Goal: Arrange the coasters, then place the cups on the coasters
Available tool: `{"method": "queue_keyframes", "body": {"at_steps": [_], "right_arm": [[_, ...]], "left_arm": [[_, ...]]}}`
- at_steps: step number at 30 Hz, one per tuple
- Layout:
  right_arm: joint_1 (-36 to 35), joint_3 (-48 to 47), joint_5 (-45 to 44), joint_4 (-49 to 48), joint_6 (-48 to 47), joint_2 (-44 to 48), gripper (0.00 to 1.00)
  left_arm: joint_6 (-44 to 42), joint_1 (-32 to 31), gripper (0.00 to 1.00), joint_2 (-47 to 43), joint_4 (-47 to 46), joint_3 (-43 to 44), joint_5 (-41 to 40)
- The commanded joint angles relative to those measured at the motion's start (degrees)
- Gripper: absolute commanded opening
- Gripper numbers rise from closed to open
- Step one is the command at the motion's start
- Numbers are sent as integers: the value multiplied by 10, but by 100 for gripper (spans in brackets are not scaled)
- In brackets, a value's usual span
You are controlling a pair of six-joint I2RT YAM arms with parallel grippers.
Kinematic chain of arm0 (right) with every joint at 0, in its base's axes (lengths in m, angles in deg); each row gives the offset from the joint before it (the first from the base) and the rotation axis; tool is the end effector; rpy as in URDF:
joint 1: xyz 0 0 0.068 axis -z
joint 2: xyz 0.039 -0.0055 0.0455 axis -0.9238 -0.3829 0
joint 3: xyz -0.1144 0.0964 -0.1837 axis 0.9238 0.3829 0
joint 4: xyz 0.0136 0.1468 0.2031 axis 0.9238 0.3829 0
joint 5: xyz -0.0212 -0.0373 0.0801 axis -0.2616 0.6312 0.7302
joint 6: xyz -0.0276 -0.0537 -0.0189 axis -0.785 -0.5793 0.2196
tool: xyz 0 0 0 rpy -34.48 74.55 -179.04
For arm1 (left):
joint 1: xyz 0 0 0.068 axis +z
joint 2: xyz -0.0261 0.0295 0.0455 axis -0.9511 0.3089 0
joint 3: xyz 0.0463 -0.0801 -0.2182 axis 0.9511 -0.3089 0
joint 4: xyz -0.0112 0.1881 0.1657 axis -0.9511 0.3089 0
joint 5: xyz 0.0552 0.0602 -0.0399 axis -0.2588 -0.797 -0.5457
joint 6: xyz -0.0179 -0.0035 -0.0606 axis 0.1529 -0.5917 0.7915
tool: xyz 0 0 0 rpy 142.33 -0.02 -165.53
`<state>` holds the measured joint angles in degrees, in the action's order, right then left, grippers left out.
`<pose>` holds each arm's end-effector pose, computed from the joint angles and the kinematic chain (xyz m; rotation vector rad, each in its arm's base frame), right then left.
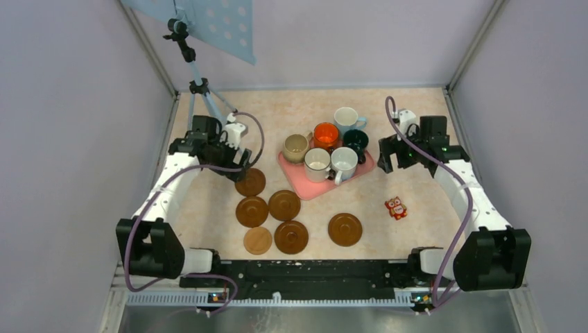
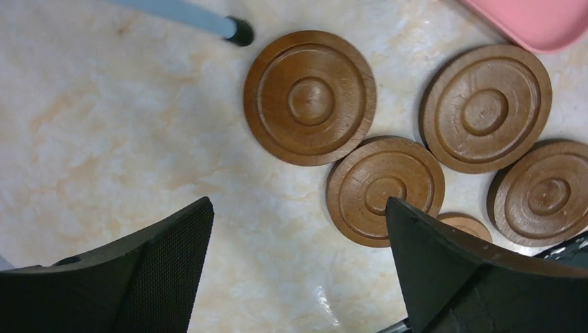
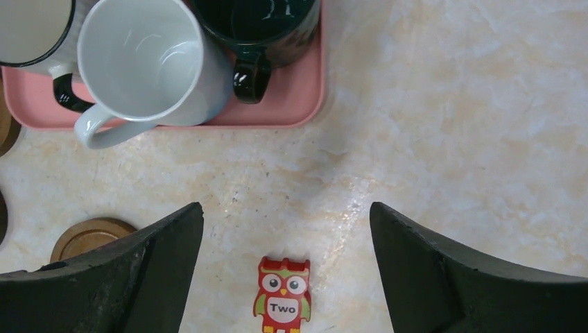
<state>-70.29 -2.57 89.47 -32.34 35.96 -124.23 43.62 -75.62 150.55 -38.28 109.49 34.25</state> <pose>0.2663 0.0283 0.2443 -0.5002 2.2891 0.2774 0.2674 -0.0296 0.2392 0.6094 2.5017 -0.2403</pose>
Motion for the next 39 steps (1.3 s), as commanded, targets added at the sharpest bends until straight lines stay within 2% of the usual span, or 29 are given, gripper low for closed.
{"method": "queue_keyframes", "body": {"at_steps": [1, 4, 9, 13, 18, 25, 33, 39], "right_arm": [[3, -16, 83, 18, -45, 2, 88], [-5, -3, 108, 29, -81, 11, 88], [-51, 41, 37, -10, -79, 14, 85], [-54, 49, 21, -40, -40, -5, 83], [-55, 26, -2, -55, 16, -55, 79], [-54, -31, 3, -62, 64, -144, 63], [-47, -66, 8, -81, 85, -215, 56], [-42, -80, 13, -95, 101, -259, 52]], "left_arm": [[-66, -55, 99, -13, -12, 3, 2], [-105, -99, 99, -22, -17, -21, -3], [-100, -143, 99, -41, -63, -60, 46], [3, -144, 99, -43, -149, -85, 89], [134, -148, 97, -4, -240, -97, 158], [233, -153, 74, 84, -319, -76, 114], [304, -157, 51, 155, -398, -95, 92], [347, -160, 43, 194, -439, -107, 93]]}}
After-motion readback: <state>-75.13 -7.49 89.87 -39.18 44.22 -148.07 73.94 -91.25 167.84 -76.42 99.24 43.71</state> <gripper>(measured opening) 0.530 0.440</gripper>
